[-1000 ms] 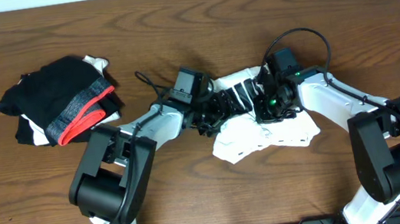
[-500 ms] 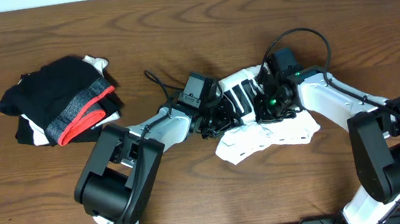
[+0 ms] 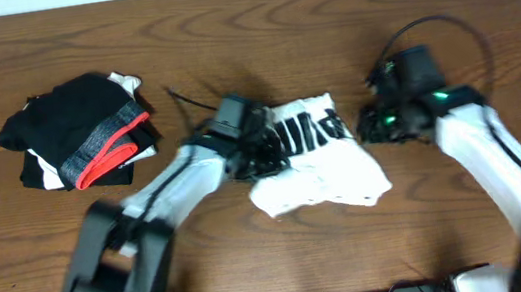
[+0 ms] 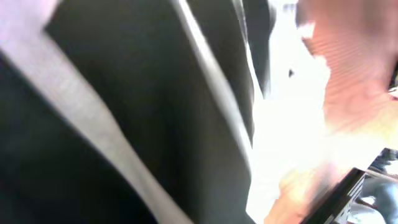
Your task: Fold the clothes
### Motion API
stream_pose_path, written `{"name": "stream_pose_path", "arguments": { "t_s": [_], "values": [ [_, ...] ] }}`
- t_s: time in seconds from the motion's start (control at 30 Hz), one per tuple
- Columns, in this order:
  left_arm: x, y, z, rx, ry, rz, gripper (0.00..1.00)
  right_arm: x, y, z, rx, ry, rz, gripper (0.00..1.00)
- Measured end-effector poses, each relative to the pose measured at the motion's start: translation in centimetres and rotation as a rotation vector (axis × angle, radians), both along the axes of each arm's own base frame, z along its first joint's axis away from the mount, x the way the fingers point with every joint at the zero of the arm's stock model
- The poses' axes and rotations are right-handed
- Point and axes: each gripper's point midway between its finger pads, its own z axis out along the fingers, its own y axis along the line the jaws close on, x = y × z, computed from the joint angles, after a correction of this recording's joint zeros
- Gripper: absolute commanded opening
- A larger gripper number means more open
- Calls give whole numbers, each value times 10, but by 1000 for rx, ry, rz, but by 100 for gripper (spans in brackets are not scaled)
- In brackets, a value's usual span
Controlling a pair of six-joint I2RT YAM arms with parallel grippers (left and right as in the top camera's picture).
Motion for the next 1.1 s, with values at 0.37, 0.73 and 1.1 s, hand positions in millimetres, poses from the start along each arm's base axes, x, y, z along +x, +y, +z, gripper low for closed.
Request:
{"name": "stream_pose_path", "arguments": {
  "t_s": [0.37,0.73,1.1],
  "values": [
    [43,80,74,113,-281,-90,6,-4,-3,58,30,-178,-11,4],
    [121,196,151,298,-584,55,6,-11,-4,53,31,-132,-25,2],
    [134,311,162,411,-599,280,6,-13,-4,52,42,-114,-47,2]
  ]
}}
